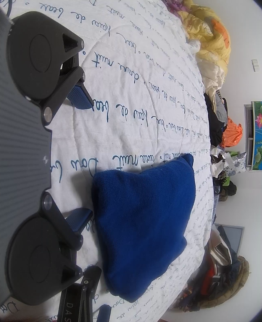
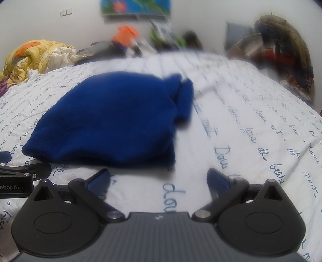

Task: Fold small clothes

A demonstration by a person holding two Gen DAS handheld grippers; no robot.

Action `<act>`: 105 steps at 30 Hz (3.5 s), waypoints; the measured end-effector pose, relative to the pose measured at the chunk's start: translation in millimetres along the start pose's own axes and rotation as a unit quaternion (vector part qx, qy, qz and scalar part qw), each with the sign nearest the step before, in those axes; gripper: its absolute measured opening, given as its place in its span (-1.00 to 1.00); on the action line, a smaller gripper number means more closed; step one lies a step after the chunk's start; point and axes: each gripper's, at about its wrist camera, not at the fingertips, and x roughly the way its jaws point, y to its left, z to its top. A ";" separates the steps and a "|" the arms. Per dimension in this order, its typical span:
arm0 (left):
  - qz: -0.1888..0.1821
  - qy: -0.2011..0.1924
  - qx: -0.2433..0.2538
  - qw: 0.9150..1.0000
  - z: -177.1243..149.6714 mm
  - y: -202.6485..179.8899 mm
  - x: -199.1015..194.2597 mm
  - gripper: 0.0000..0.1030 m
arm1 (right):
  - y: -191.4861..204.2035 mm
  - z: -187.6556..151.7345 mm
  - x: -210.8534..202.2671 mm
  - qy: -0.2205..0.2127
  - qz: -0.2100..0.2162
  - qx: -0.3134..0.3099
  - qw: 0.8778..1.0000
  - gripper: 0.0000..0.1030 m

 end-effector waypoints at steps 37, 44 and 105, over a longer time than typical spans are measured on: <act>0.020 0.064 -0.025 0.997 6.3 8.4 -14.2 1.00 | 21.8 7.1 -30.6 0.064 0.043 -0.005 0.997 1.00; 0.020 0.065 -0.024 0.997 5.9 8.0 -14.3 1.00 | 20.7 7.4 -31.6 0.059 0.033 -0.007 0.998 1.00; 0.021 0.067 -0.015 0.997 4.7 2.3 -13.0 1.00 | 20.8 5.9 -27.2 0.058 0.025 -0.001 0.998 1.00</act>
